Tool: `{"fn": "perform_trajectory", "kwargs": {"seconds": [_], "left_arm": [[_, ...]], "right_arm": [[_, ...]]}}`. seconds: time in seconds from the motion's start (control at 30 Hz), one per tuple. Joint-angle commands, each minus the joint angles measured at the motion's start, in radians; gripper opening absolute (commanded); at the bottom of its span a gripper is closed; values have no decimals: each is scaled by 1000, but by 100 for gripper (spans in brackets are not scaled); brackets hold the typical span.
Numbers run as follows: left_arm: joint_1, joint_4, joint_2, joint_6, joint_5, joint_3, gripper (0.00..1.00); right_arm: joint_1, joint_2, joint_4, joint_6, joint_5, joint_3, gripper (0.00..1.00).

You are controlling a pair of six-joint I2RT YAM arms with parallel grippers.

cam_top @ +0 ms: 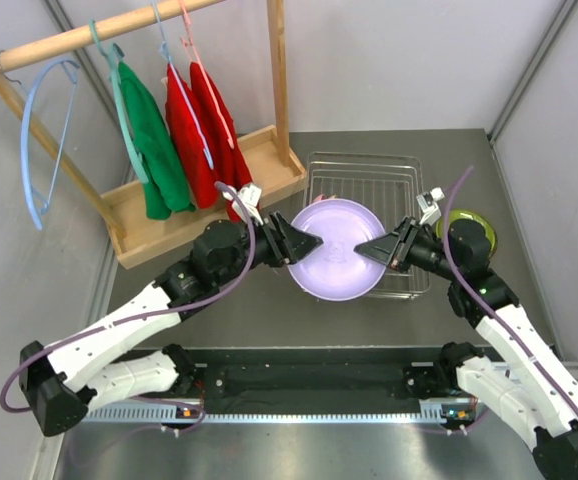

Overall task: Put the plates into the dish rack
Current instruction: Insert the plate into the dish rack.

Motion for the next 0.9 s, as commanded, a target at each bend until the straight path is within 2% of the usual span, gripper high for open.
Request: {"fn": "perform_trajectory", "kwargs": {"seconds": [0.0,0.03,0.13,0.17,0.27,0.3,0.37,0.4,0.43,0.47,0.53,0.57,0.6,0.7,0.87], "left_arm": [[-4,173,35,-27,73,-10,65],[-4,179,44,-31,84,-4,64],[-4,224,58,-56,115,-12,50],[-4,230,55,-57,113,-15,41],[-4,205,52,-51,104,0,26],[-2,201,51,-45,101,11,17],[-2,187,52,-35,99,23,8],[-2,181,54,-28,98,40,0],[-2,161,57,-22,92,51,0],[-2,143,66,-16,84,63,0],[-2,65,77,18,41,114,0],[-2,34,95,47,21,137,0],[-2,-9,103,62,-2,184,0],[-4,-169,156,128,-120,297,0],[-8,-351,283,202,-269,463,0]], "right_arm": [[9,-17,135,43,-35,6,4],[9,-17,134,41,-31,3,4],[11,-19,117,34,-19,7,4],[11,-20,116,26,-17,7,5],[9,-23,45,-1,7,17,12],[11,-25,6,-11,23,20,14],[11,-22,-25,-38,38,33,23],[9,-22,-48,-52,55,49,26],[9,-23,-101,-67,69,60,31],[9,-23,-143,-102,89,73,43],[11,-29,-258,-138,158,116,54],[11,-34,-296,-175,187,130,66],[11,-46,-330,-189,249,158,71],[11,-71,-471,-227,373,202,80],[9,-135,-612,-242,509,234,83]]}}
